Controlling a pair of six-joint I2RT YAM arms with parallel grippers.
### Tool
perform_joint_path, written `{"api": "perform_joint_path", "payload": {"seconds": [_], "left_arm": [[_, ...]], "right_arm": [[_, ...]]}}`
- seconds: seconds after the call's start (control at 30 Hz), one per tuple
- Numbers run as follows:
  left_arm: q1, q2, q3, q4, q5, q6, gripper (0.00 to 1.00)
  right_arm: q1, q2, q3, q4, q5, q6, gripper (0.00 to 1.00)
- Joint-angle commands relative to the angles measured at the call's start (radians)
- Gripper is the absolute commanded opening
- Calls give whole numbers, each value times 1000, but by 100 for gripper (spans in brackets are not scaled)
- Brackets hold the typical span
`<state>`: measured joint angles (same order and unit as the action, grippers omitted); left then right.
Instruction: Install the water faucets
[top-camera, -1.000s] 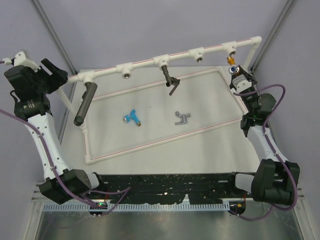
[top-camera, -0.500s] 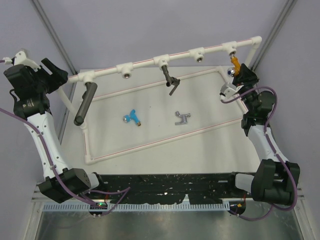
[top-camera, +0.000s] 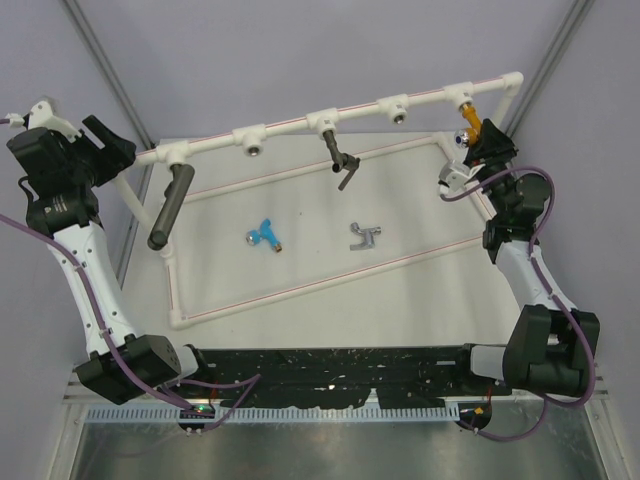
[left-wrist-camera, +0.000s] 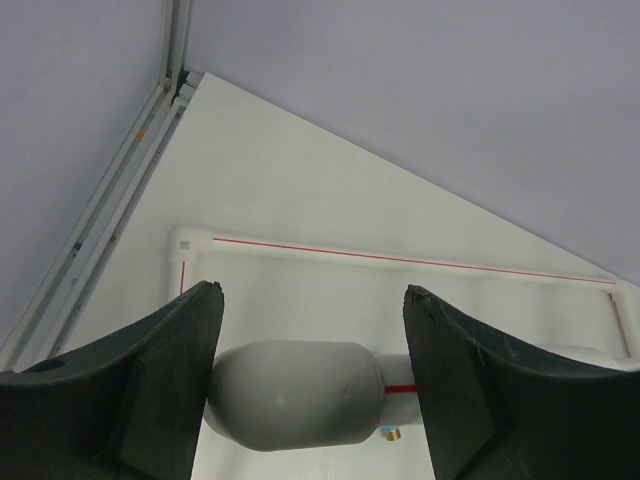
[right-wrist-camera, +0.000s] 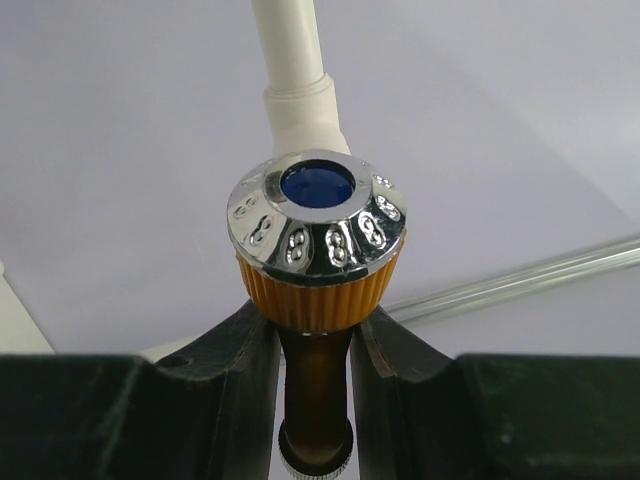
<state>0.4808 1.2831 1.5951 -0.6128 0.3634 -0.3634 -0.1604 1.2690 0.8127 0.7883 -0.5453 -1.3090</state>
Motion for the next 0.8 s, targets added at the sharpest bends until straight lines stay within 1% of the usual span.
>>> {"api": "perform_joint_path", "payload": {"seconds": [0.0,0.13,0.3,0.43,0.53,0.63,0.77], "left_arm": [[-19,9,19,-68,94,1,75],[-18,15,28,-74,94,4,75],[-18,15,31,-79,97,4,75],[-18,12,35,-87,95,4,75],[-18,9,39,-90,95,6,75],[-18,7,37,-90,95,7,75],[-18,7,35,-88,100,7,75]], "right_arm": [[-5,13,51,45,-10,-52,5],[-5,26,59,35,-18,-61,5],[-4,26,69,-24,-18,-133,5],[21,13,80,-103,39,-248,5],[53,4,86,-149,87,-291,5],[79,3,88,-167,117,-314,5],[84,7,92,-169,114,-288,5]]}}
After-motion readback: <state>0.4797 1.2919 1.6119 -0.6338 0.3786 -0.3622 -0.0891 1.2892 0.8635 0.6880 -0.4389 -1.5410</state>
